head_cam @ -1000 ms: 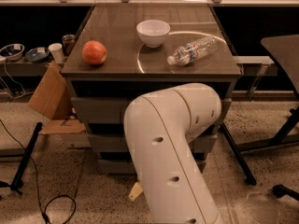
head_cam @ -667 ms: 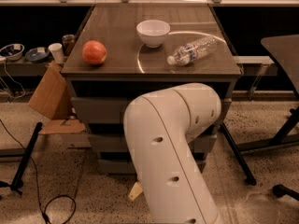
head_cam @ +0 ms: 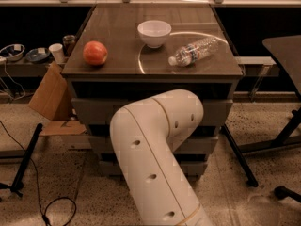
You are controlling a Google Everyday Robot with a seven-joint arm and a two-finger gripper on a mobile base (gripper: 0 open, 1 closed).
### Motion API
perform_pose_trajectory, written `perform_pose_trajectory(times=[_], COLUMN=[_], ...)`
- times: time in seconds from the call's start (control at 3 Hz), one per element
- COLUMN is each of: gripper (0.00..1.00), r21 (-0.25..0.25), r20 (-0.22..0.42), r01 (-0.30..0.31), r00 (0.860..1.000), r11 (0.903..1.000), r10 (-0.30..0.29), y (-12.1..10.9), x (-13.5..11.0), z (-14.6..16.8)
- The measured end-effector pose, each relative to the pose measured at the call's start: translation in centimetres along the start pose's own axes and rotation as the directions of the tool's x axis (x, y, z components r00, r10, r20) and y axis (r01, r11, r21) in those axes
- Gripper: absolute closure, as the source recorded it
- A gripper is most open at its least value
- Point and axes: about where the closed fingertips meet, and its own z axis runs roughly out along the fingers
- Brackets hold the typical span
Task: Open bottom drawer
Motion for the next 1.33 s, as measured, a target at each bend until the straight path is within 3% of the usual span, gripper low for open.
perform_pose_trajectory(times=[0.33,0.67,1.0,1.33], gripper=[0.00,0.00,0.00,0.00], r21=[0.023,0.047,0.045,0.012], r20=[0.029,0.100,0.191,0.297], r01=[-0.055,-0.144,-0.220,-0.331], r00=[0.998,0.985,0.959,0.902], r11=[0.9982,0.9885,0.9745,0.9435], r10=[0.055,0.139,0.208,0.313], y=[-1.7,-2.9,-3.4,-4.1], x=[0.1,-0.5,-1.7,-2.3], z=[1.9,3.6,4.1,3.8])
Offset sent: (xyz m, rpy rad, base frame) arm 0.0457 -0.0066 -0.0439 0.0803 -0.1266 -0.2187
